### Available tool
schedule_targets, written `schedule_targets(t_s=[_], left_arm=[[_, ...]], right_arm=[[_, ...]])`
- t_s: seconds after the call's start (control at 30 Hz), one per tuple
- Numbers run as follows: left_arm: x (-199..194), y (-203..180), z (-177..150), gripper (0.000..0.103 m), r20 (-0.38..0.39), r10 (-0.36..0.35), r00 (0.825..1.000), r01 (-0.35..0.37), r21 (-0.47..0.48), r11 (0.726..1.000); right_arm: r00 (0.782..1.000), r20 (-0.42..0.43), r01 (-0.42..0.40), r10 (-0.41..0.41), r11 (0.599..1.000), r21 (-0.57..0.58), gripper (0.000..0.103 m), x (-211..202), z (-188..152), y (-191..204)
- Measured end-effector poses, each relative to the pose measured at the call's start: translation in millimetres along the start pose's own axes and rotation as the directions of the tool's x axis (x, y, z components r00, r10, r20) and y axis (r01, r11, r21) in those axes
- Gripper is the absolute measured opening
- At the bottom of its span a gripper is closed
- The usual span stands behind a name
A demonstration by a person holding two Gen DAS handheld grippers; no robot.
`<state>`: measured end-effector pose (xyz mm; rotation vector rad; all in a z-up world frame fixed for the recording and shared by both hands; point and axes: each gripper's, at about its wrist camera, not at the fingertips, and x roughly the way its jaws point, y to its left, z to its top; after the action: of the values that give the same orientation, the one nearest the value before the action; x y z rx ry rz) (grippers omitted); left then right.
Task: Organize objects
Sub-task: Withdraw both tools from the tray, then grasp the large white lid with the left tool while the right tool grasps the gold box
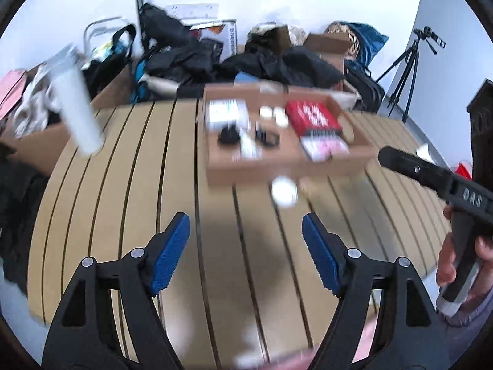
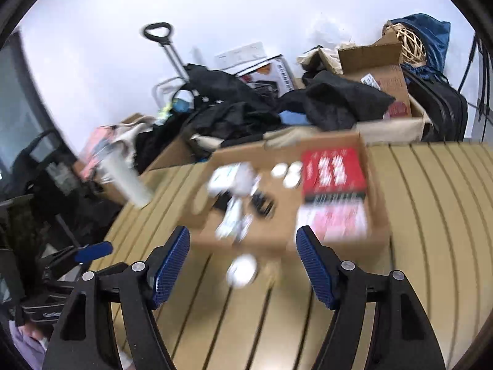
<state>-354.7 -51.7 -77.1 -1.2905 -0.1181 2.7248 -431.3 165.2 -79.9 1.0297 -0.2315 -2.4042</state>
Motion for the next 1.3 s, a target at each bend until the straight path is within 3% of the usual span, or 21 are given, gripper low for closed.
schedule_targets(t_s=[0.17, 0.37, 0.5, 0.57, 0.67, 0.83, 0.97, 1.07, 1.13, 1.2, 1.3], left_arm=[[-16, -8, -53, 0.072, -0.017, -0.022, 1.0, 0.021, -0.074, 0.997], [-7, -27, -58, 0.072, -0.029, 0.032, 0.999, -0.033, -0.035, 0.999], [4, -32, -52, 0.072, -0.007, 0.019, 1.0, -0.02, -0.031, 0.999], [18, -32, -48, 0.072, -0.023, 0.006, 1.0, -0.007, -0.025, 1.0], [43, -39, -36, 0.072, -0.05, 0.021, 0.999, -0.02, 0.027, 0.999], [103, -50, -5, 0.072, -0.066, -0.021, 0.998, 0.029, 0.126, 0.992], [150, -56, 20, 0.07, -0.086, -0.003, 0.996, 0.019, 0.19, 0.982], [176, -52, 31, 0.056, -0.116, -0.021, 0.993, 0.043, 0.186, 0.982], [185, -49, 29, 0.036, -0.138, -0.055, 0.989, 0.08, 0.18, 0.98], [179, -46, 25, 0.037, -0.112, -0.068, 0.991, 0.089, 0.195, 0.977], [167, -28, 18, 0.037, -0.114, -0.089, 0.99, 0.102, 0.121, 0.987]], right_arm=[[0.999, -0.026, -0.026, 0.027, 0.999, 0.028, 0.075, -27, -84, 13], [0.999, -0.032, -0.031, 0.034, 0.997, 0.073, 0.075, -44, -123, 6], [1.0, -0.025, -0.011, 0.012, 0.998, 0.061, 0.075, -43, -115, -2], [0.999, -0.047, 0.025, -0.023, 0.999, 0.036, 0.066, -32, -105, -5], [0.997, -0.041, 0.066, -0.067, 0.998, -0.022, 0.063, -14, -92, -10], [0.984, -0.131, 0.11, -0.122, 0.99, -0.091, 0.053, 48, -69, -31], [0.982, -0.147, 0.108, -0.122, 0.989, -0.101, 0.046, 79, -49, -47], [0.985, -0.154, 0.059, -0.073, 0.994, -0.091, 0.046, 90, -41, -56], [0.984, -0.162, 0.051, -0.069, 0.992, -0.115, 0.046, 97, -42, -53], [0.981, -0.175, 0.056, -0.081, 0.988, -0.143, 0.048, 107, -44, -47], [0.972, -0.183, 0.105, -0.145, 0.972, -0.21, 0.051, 123, -46, -36]])
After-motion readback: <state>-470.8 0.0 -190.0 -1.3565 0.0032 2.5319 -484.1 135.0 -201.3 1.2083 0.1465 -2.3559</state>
